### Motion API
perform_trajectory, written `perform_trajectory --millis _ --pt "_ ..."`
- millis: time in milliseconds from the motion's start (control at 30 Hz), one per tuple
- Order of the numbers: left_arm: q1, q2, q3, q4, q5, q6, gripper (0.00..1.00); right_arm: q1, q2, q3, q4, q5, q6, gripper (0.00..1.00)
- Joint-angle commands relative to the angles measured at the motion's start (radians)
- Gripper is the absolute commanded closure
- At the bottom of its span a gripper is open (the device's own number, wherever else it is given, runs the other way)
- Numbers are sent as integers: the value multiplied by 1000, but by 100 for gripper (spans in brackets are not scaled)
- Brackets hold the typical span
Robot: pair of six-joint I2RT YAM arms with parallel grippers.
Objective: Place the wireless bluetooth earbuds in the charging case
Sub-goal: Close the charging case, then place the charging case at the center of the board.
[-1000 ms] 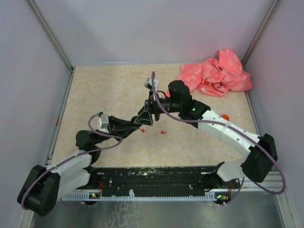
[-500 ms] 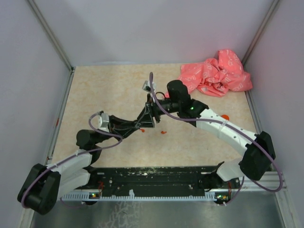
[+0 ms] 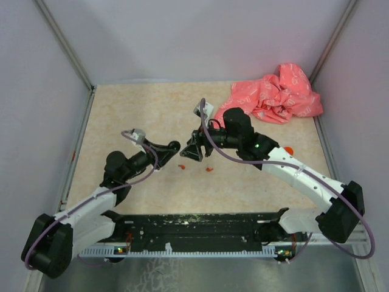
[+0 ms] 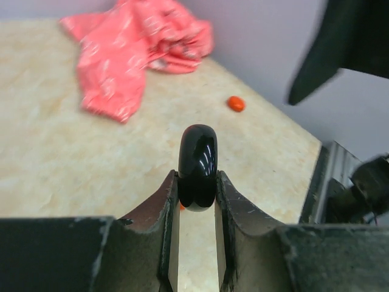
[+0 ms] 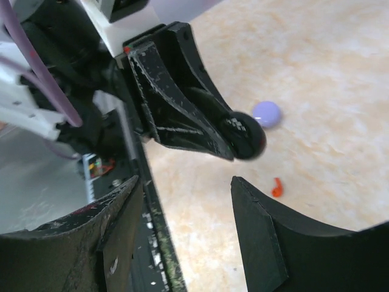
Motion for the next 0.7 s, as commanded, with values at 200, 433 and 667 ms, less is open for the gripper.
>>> perform_trajectory --millis 200,433,667 --pt "49 -68 114 -734 -511 -139 100 1 -114 -151 -22 469 -25 39" --pt "153 -109 48 -837 -538 -275 98 1 -155 -244 -10 534 -9 39" --pt "294 -66 10 -864 -499 -330 91 1 -195 -324 -13 575 -2 39"
